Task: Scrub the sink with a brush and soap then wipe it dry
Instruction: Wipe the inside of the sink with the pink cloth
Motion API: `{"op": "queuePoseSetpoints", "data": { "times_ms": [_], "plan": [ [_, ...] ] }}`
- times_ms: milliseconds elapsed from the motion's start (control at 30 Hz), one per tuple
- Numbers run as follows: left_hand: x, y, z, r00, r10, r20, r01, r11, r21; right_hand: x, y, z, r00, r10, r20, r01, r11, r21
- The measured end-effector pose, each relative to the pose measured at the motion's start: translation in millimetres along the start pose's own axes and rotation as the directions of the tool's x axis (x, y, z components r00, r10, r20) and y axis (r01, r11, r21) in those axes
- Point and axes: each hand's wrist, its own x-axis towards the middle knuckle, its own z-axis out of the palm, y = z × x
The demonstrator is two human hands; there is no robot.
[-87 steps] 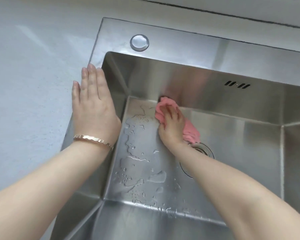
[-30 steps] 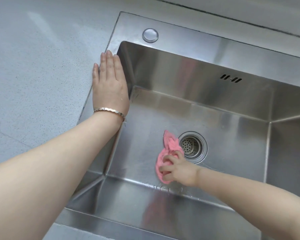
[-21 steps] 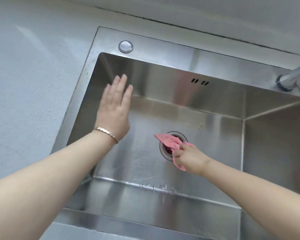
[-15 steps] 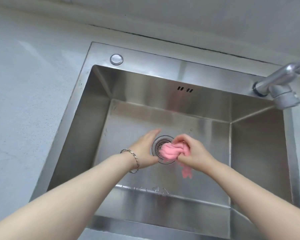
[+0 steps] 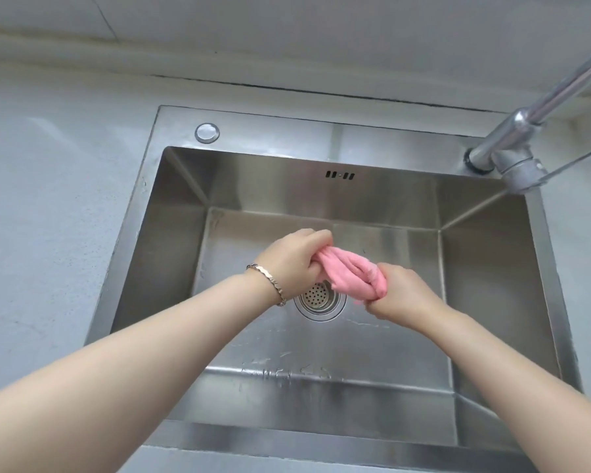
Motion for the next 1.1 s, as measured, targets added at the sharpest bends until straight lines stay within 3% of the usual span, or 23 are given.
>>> {"op": "queuePoseSetpoints", "data": {
  "times_ms": [67, 100, 167, 200, 267, 300, 333, 367, 433, 533, 600, 667, 700, 733, 767, 833, 900, 967, 1000, 1033, 1100],
  "plan": [
    [-1, 6, -4, 0.999, 0.018, -0.038, -0.019, 1.000, -0.005, 2, -4, -1, 0.992, 0.108, 0.068, -0.125, 0.929, 0.348],
    [-1, 11, -3, 0.998, -0.023, -0.059, 0.021, 0.999, -0.040, 4, -5, 0, 0.982, 0.166, 0.090, -0.188, 0.808, 0.558],
    [-3, 17, 5, 0.973, -0.223, -0.055, 0.206, 0.954, -0.217, 9, -5, 6, 0.953, 0.302, 0.002, -0.186, 0.581, 0.792],
    [-4, 22, 9, 0.933, -0.360, -0.002, 0.332, 0.863, -0.380, 7, -10, 9, 0.938, 0.344, -0.052, -0.147, 0.528, 0.837],
    [-5, 37, 10, 0.788, -0.570, 0.233, 0.537, 0.449, -0.714, 0, -27, 14, 0.942, 0.321, -0.100, -0.057, 0.445, 0.894],
    [-4, 42, 10, 0.729, -0.599, 0.331, 0.550, 0.225, -0.804, -4, -34, 16, 0.958, 0.271, -0.099, -0.016, 0.392, 0.920],
    [-3, 43, 10, 0.707, -0.604, 0.368, 0.512, 0.078, -0.855, -10, -43, 15, 0.975, 0.206, -0.080, 0.010, 0.320, 0.947],
    [-2, 44, 10, 0.707, -0.599, 0.377, 0.474, 0.004, -0.881, -11, -46, 15, 0.988, 0.141, -0.064, 0.030, 0.229, 0.973],
    [-5, 46, 10, 0.745, -0.558, 0.365, 0.437, -0.005, -0.899, -13, -49, 10, 0.995, 0.049, -0.085, 0.078, 0.137, 0.988],
    [-12, 45, 10, 0.815, -0.449, 0.367, 0.469, 0.137, -0.873, -10, -39, 5, 0.987, 0.010, -0.158, 0.154, 0.183, 0.971],
    [-12, 35, 5, 0.823, -0.548, 0.149, 0.361, 0.302, -0.882, -12, -33, -3, 0.989, -0.040, -0.144, 0.148, 0.124, 0.981],
    [-9, 20, 0, 0.741, -0.665, -0.093, 0.287, 0.439, -0.851, -17, -29, -13, 0.991, -0.101, -0.089, 0.088, -0.015, 0.996],
    [-6, 12, 0, 0.709, -0.701, -0.076, 0.309, 0.406, -0.860, -21, -29, -20, 0.991, -0.128, -0.051, 0.041, -0.083, 0.996],
    [-4, 8, 1, 0.713, -0.699, 0.059, 0.361, 0.294, -0.885, -24, -29, -25, 0.988, -0.153, -0.028, 0.011, -0.113, 0.994],
    [-3, 8, 5, 0.744, -0.620, 0.251, 0.424, 0.146, -0.894, -24, -28, -27, 0.986, -0.167, -0.016, -0.003, -0.112, 0.994],
    [-4, 15, 14, 0.796, -0.309, 0.520, 0.532, -0.050, -0.845, -21, -32, -23, 0.980, -0.181, -0.081, 0.089, 0.036, 0.995],
    [-5, 28, 23, 0.814, -0.111, 0.571, 0.568, -0.057, -0.821, -11, -35, -5, 0.969, -0.115, -0.218, 0.244, 0.333, 0.911],
    [-5, 35, 34, 0.816, -0.103, 0.569, 0.570, -0.018, -0.821, 0, -32, 18, 0.950, -0.045, -0.309, 0.247, 0.715, 0.654],
    [-5, 34, 41, 0.821, -0.142, 0.552, 0.558, -0.004, -0.830, 6, -28, 27, 0.958, -0.047, -0.282, 0.198, 0.820, 0.538],
    [-6, 30, 45, 0.814, -0.181, 0.553, 0.560, -0.015, -0.829, 8, -27, 30, 0.976, -0.061, -0.208, 0.160, 0.850, 0.502],
    [-10, 20, 49, 0.799, -0.235, 0.554, 0.565, -0.026, -0.825, 9, -25, 27, 0.991, -0.133, -0.016, 0.111, 0.749, 0.653]
  ]
}}
